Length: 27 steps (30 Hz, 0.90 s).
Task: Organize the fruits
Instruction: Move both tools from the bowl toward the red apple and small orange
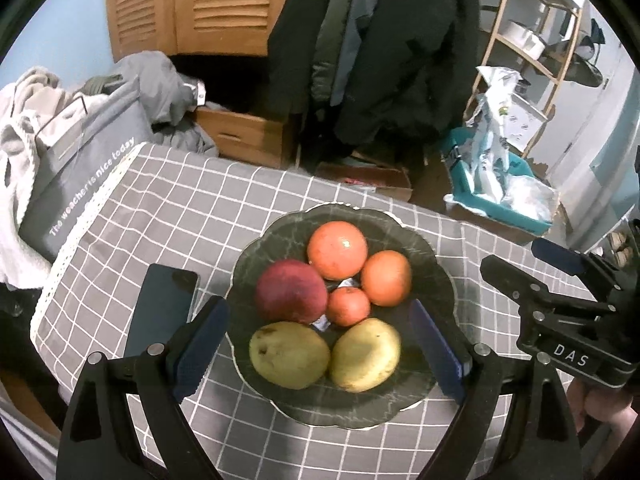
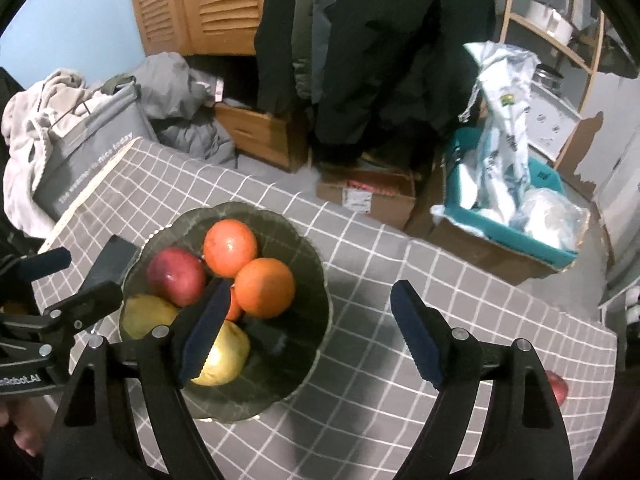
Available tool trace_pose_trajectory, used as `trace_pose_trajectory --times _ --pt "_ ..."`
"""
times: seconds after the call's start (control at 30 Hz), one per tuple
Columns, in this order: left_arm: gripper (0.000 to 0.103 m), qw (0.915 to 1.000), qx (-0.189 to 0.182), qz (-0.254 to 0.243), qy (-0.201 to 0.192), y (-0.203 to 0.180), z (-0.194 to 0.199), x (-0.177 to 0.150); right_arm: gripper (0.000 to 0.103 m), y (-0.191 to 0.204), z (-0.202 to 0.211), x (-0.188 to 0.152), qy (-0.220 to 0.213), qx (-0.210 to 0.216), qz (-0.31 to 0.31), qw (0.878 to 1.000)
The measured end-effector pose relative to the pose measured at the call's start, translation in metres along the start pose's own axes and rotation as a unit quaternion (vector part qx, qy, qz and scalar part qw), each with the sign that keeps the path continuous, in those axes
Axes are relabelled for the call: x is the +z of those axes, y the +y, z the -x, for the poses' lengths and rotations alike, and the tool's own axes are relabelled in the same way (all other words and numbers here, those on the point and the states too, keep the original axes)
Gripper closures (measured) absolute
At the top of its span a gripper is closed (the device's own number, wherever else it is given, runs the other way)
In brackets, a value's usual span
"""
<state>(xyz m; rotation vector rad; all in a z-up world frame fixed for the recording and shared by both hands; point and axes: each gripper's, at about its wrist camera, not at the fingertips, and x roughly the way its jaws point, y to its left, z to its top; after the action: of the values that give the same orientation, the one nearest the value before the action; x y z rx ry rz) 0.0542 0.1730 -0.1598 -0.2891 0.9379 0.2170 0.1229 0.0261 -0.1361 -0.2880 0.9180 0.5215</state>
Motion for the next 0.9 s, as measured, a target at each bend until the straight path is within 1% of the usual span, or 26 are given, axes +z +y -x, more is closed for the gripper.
trace_pose_trajectory --times 0.13,0.27,0.33,0.37,0.57,0.9 --pt "0.007 0.9999 -0.002 -0.010 -0.012 -0.011 0.011 0.001 0.020 -0.011 0.016 -0.002 -0.014 -0.013 -0.003 1.000" --pt "0.006 0.9996 -0.008 -0.018 -0.021 -0.021 0.021 0.001 0.020 -0.024 0.034 -0.004 -0.028 -0.026 -0.011 0.999" --pt "0.002 0.9993 -0.010 -0.023 -0.027 -0.026 0.026 0.001 0.020 -0.030 0.042 -0.005 -0.034 -0.031 -0.013 0.999" --pt "0.001 0.9992 -0.011 -0.024 -0.030 -0.027 0.028 0.001 0.020 -0.033 0.047 -0.005 -0.038 -0.035 -0.015 0.999" --pt "0.001 0.9978 -0.019 -0.044 -0.046 -0.047 0.043 0.002 0.020 -0.048 0.072 -0.009 -0.057 -0.047 -0.020 0.997" --pt "0.001 0.9948 -0.037 -0.056 -0.077 -0.068 0.069 0.004 0.020 -0.073 0.106 -0.023 -0.080 -0.063 -0.033 0.994"
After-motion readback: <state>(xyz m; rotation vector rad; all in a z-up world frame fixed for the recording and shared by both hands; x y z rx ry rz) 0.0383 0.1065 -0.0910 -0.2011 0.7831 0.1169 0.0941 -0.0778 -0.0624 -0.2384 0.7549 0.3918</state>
